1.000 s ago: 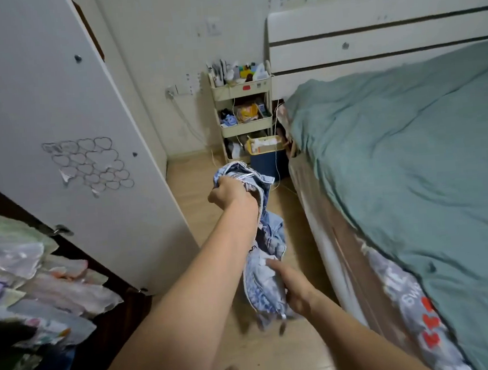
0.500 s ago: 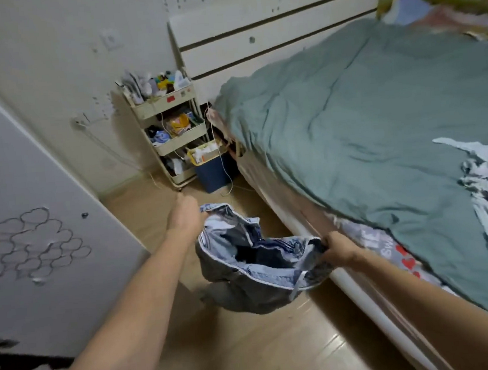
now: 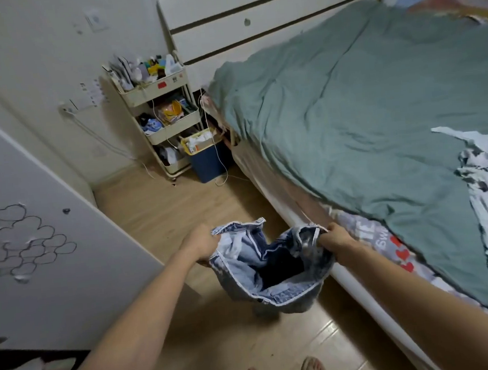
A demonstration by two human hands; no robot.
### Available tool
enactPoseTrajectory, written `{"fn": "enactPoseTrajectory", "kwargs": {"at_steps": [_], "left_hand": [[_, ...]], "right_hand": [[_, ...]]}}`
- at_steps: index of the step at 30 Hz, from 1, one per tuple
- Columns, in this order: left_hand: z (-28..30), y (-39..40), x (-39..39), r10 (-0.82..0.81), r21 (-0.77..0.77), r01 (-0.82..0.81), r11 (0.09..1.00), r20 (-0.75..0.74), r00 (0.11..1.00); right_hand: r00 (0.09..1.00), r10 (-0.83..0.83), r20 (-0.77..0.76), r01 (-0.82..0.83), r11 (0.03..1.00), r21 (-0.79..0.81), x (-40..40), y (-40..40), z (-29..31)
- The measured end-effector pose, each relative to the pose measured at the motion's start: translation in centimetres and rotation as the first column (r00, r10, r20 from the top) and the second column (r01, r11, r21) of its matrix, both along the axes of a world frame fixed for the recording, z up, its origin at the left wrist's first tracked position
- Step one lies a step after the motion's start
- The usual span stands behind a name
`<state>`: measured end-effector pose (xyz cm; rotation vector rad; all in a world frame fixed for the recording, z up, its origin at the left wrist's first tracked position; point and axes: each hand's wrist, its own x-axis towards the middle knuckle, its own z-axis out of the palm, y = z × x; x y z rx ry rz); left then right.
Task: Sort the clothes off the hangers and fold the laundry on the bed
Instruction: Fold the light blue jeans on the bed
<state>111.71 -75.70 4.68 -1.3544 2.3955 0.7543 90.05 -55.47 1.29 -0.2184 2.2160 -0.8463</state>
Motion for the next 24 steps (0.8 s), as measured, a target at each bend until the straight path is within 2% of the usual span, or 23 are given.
{"fn": "enactPoseTrajectory", "kwargs": {"at_steps": [2,4,5,6,7,8,9,10,11,12,13,14,15,16,17,18,19,20,21,22,23,24], "left_hand": [[0.8,-0.3,-1.2,0.187,0.03,-0.184,0.982,-0.147,0.971],[3.9,-1.5,-4.1,0.328,-0.044,-0.383,0.923,-0.433,0.84],[6.1,-1.9,-5.5,0.305,-0.091,-0.448,0.889,-0.613,0.729],[8.1,-1.8,-6.4,0.205,-0.144,-0.473,0.869,-0.765,0.61],[9.1,-1.6,-6.7,0.113,-0.176,-0.477,0.861,-0.848,0.517],[8.4,-1.3,-6.3,0.081,-0.188,-0.432,0.882,-0.843,0.531],[6.4,-0.6,-5.5,0.062,-0.227,-0.317,0.921,-0.716,0.695],[3.7,1.0,-4.2,0.006,-0.235,-0.107,0.966,-0.392,0.92],[0.8,3.2,-2.2,-0.103,-0.148,0.1,0.984,-0.014,0.995],[-1.1,4.5,-0.6,-0.148,-0.063,0.166,0.984,0.226,0.963],[-1.8,4.9,0.2,-0.113,-0.057,0.135,0.989,0.29,0.95],[-1.5,4.3,0.1,0.002,-0.087,0.019,0.996,0.227,0.974],[-0.6,3.1,-0.6,0.173,-0.108,-0.165,0.98,0.072,0.982],[0.9,1.8,-1.8,0.316,-0.124,-0.329,0.936,-0.117,0.942],[3.0,0.3,-3.3,0.392,-0.1,-0.438,0.894,-0.303,0.869],[4.9,-0.4,-4.3,0.404,-0.059,-0.486,0.872,-0.472,0.784],[6.3,-0.4,-5.0,0.386,-0.023,-0.496,0.868,-0.598,0.703],[7.0,0.1,-5.1,0.357,-0.019,-0.482,0.876,-0.647,0.674],[6.9,0.8,-4.7,0.295,-0.065,-0.432,0.9,-0.639,0.71],[5.9,1.7,-4.1,0.23,-0.128,-0.345,0.93,-0.528,0.817],[4.3,2.4,-3.1,0.175,-0.147,-0.238,0.96,-0.348,0.921],[3.0,2.8,-2.1,0.144,-0.142,-0.169,0.975,-0.171,0.975]], "right_hand": [[0.989,0.141,-0.035,-0.143,0.987,-0.079,-1.0,-0.4,1.9],[0.962,0.141,-0.233,-0.203,0.942,-0.268,-3.8,-3.3,5.4],[0.914,0.086,-0.397,-0.227,0.918,-0.324,-5.0,-4.9,7.8],[0.831,0.023,-0.555,-0.264,0.895,-0.359,-5.5,-5.9,9.9],[0.727,-0.046,-0.685,-0.301,0.875,-0.378,-5.6,-6.3,10.8],[0.639,-0.073,-0.765,-0.319,0.881,-0.351,-5.0,-5.6,10.5],[0.622,0.024,-0.782,-0.342,0.908,-0.244,-3.7,-3.9,8.5],[0.643,0.299,-0.705,-0.411,0.912,0.011,-1.2,-1.4,5.9],[0.614,0.638,-0.465,-0.553,0.768,0.323,1.0,1.7,2.6],[0.526,0.83,-0.183,-0.686,0.542,0.486,2.7,4.4,0.4],[0.516,0.855,-0.049,-0.705,0.457,0.542,2.6,5.8,-0.9],[0.588,0.805,-0.08,-0.652,0.53,0.542,1.3,5.4,-1.0],[0.667,0.712,-0.218,-0.551,0.669,0.499,-0.6,4.1,-0.1],[0.725,0.579,-0.374,-0.425,0.802,0.419,-2.6,2.5,1.3],[0.724,0.458,-0.515,-0.312,0.884,0.347,-4.3,0.6,3.4],[0.685,0.367,-0.629,-0.242,0.929,0.279,-5.6,-1.0,5.7],[0.65,0.273,-0.71,-0.201,0.962,0.186,-6.4,-1.7,7.0],[0.633,0.195,-0.749,-0.155,0.98,0.124,-6.6,-1.6,7.7],[0.628,0.174,-0.758,-0.129,0.984,0.12,-6.3,-0.6,7.2],[0.639,0.247,-0.728,-0.153,0.969,0.195,-5.3,0.8,6.4],[0.677,0.385,-0.627,-0.226,0.92,0.321,-4.2,2.4,4.8],[0.715,0.521,-0.467,-0.332,0.84,0.428,-3.1,4.2,3.2]]}}
